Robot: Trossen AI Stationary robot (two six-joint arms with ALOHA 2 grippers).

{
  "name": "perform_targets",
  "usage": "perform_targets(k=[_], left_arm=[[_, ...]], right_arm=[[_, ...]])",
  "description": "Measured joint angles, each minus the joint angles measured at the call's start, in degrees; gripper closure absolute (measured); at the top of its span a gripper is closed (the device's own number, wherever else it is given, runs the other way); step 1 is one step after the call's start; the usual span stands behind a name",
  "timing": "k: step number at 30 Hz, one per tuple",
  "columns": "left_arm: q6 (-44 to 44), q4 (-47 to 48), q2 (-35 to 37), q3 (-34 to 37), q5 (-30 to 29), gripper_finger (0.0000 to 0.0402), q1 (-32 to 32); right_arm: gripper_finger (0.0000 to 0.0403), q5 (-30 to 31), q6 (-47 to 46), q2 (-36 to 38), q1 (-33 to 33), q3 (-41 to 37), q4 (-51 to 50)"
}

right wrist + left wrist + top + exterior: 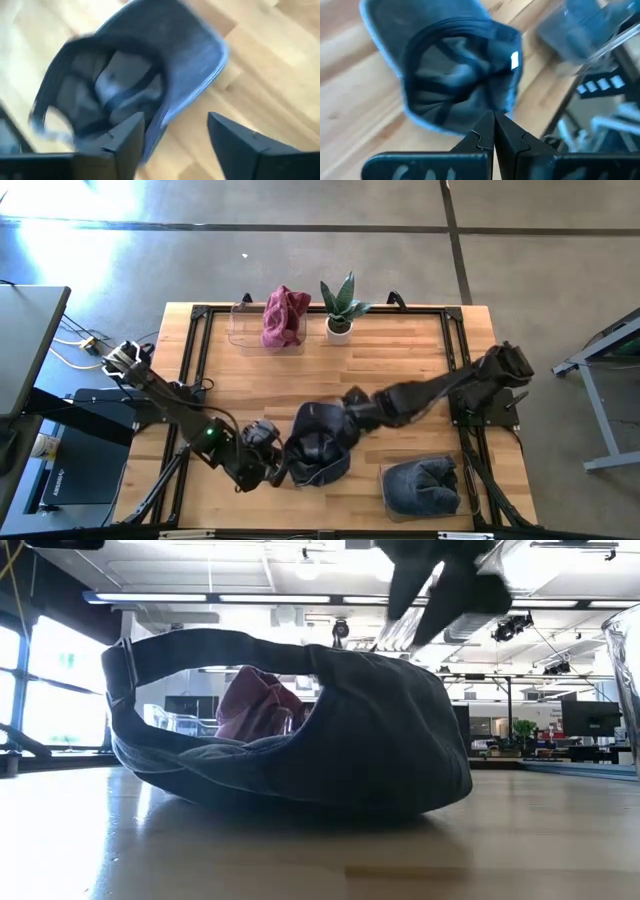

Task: Pick & Place hat
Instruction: Put the blue cap into the bottom transparent bin

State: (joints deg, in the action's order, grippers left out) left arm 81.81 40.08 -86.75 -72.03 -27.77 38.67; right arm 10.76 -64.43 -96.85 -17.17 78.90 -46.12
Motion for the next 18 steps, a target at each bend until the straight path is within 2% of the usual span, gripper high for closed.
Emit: perform_targets(k=[4,9,14,18], left_arm=[[0.97,-5.06,-0.25,0.00,-1.59,0.0401,-0.04],[0.98,-10.60,-2.25,-0.02,-1.11,0.0401,0.01],[0.99,-15.48,-5.23,0.04,-0.68,0.0401,-0.02],[0.99,-17.63,-7.06,0.02,-0.07,0.0401,-0.63]], right_arm=[[0.0144,-4.79,-3.33,0.03,4.60,-6.49,8.41],[0.0139,-7.31,-13.42,0.00,6.81,-18.63,24.82],[0.0170,-5.45,-20.40,-0.03,6.40,-28.44,47.31],[0.0242,-0.68,-23.90,-0.04,5.22,-32.89,57.03]])
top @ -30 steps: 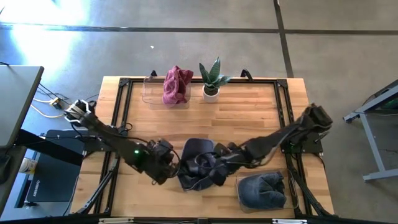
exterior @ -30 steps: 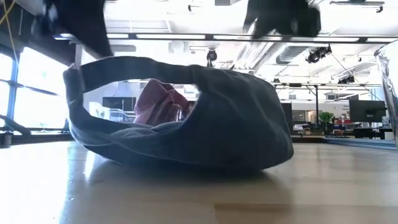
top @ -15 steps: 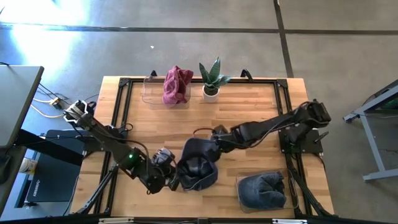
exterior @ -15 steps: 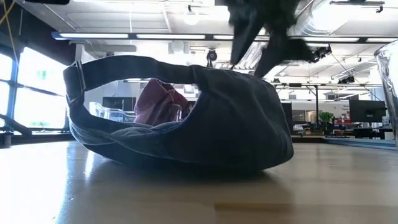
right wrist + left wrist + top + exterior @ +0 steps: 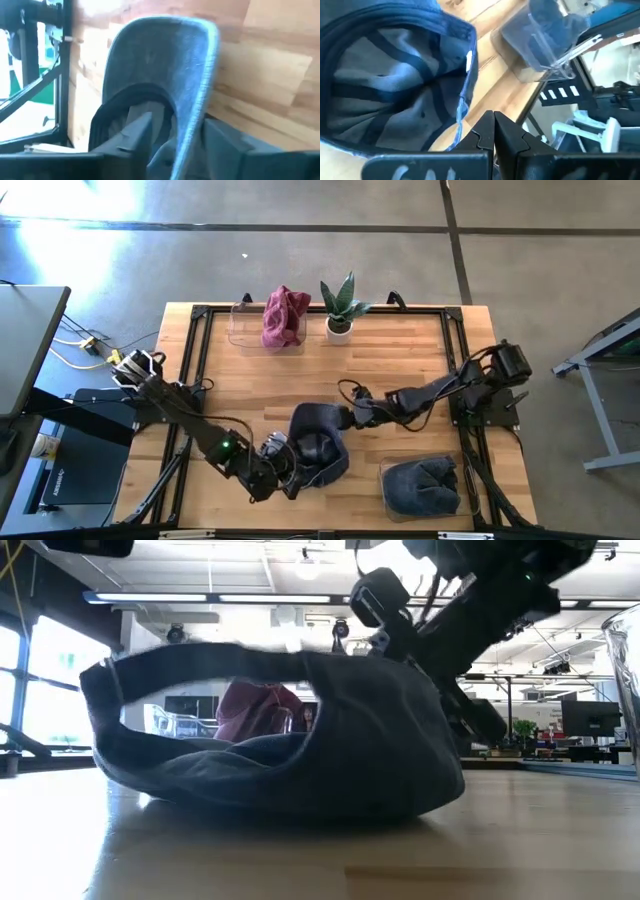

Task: Pick & Place hat
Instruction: Put the blue cap into the bottom transparent bin

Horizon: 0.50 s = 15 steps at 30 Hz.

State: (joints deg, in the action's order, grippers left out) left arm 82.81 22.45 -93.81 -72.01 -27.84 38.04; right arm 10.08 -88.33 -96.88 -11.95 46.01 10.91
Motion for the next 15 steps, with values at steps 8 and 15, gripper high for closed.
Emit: perform_targets(k=[8,15], left_arm=[[0.00,-2.62,-3.55,-0.10,-2.67,0.0401,-2.07],[2.96,-1.93,-7.65,0.00,-7.70,0.0401,-2.84]], right_arm=[[0.0379,10.12,2.40,1.06,-3.11,1.82,0.47],[0.0390,23.68,3.93,5.54,-6.56,5.30,0.54]])
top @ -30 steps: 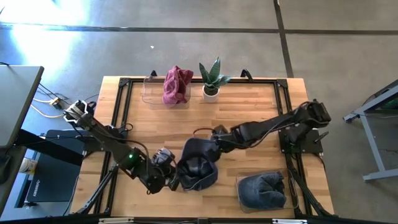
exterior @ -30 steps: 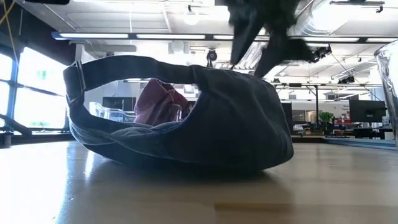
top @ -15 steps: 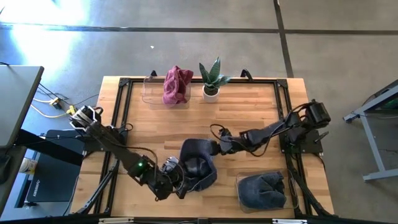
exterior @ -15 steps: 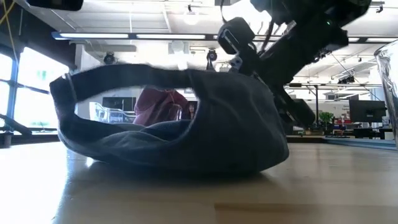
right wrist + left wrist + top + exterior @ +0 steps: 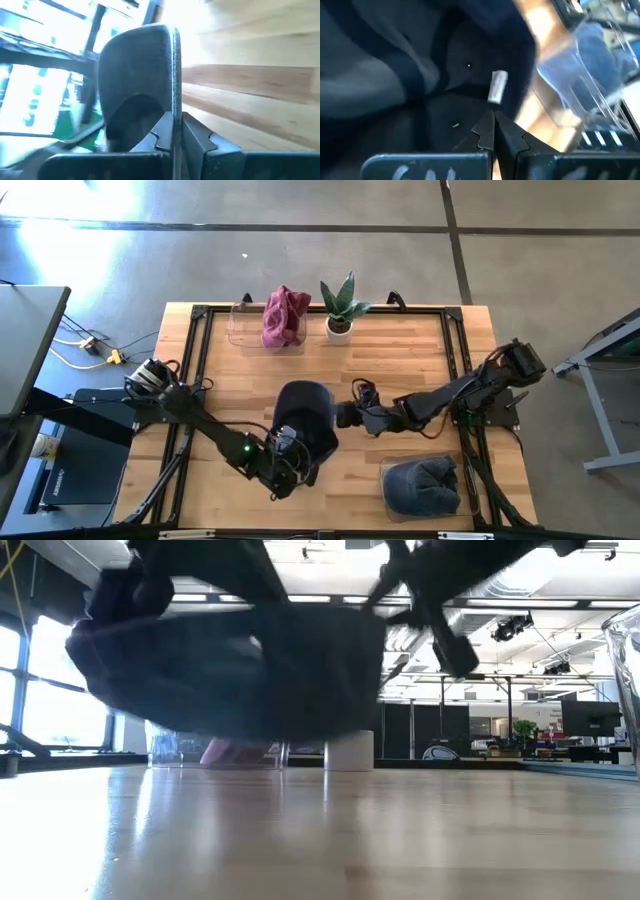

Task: Pick & Place hat
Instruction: Put the blue cap into the bottom transparent bin

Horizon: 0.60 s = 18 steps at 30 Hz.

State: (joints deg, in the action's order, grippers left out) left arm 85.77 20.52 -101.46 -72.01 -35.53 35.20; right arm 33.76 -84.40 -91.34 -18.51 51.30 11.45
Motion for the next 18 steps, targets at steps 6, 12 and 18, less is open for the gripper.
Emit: perform_targets(k=[6,12,18], left_arm=[[7.50,8.18,-1.69,0.00,-6.64,0.0401,-1.63],[15.33,19.89,-1.67,-0.09,-5.14,0.0401,-4.72],[9.48,20.12,-0.95,-2.17,0.73,0.0401,-5.97]], right_arm=[[0.0395,1.59,3.35,1.20,-2.36,3.18,-0.07],[0.0390,5.87,4.14,1.37,-6.03,5.66,-0.50],[0.0394,7.36,4.93,1.62,-7.41,6.78,-2.35]])
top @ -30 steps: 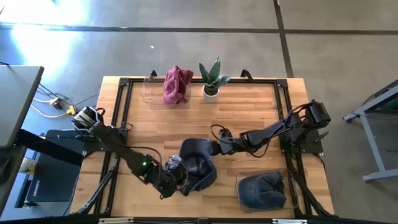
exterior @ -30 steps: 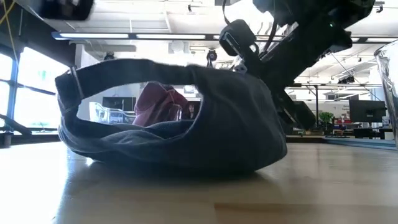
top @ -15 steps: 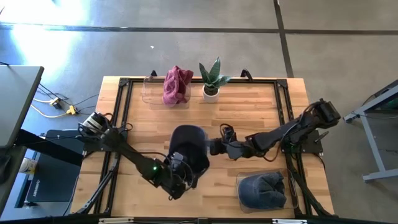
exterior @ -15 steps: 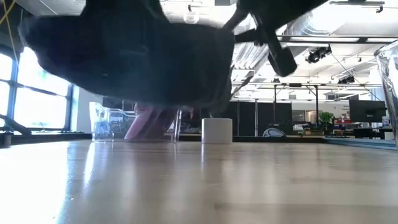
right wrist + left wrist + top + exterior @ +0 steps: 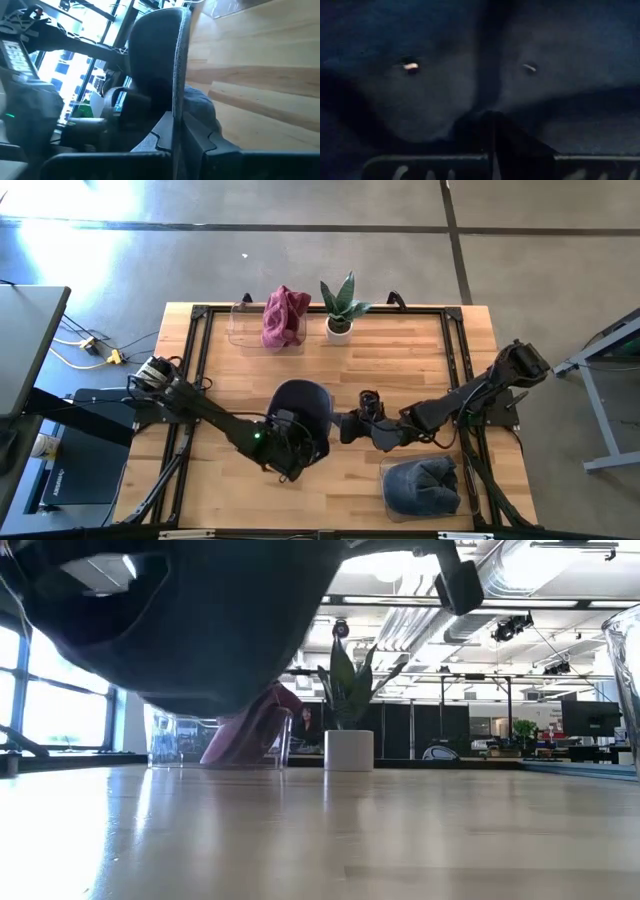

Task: Pick & Place hat
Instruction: Put the blue cap into the bottom transparent bin

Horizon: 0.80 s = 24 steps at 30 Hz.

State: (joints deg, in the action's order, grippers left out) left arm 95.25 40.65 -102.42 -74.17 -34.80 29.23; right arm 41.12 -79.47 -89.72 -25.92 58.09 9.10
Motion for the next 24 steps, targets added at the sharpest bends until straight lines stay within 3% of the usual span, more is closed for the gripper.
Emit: perform_targets(k=[6,12,18,24], left_arm=[[-9.76,5.15,2.39,-7.94,11.23,0.0401,0.79],[-13.95,11.70,2.41,-16.14,17.93,0.0401,1.06],[-15.25,12.29,2.41,-22.80,14.77,0.0401,3.62],[-18.55,11.87,2.41,-27.10,9.96,0.0401,3.78]], right_arm=[[0.0397,-2.14,-2.21,0.09,0.15,0.13,-4.16],[0.0396,-4.00,-4.50,0.32,0.76,0.13,-6.86],[0.0397,-10.57,-5.92,0.38,2.66,0.15,-12.65],[0.0397,-13.27,-7.12,0.38,4.86,0.15,-15.26]])
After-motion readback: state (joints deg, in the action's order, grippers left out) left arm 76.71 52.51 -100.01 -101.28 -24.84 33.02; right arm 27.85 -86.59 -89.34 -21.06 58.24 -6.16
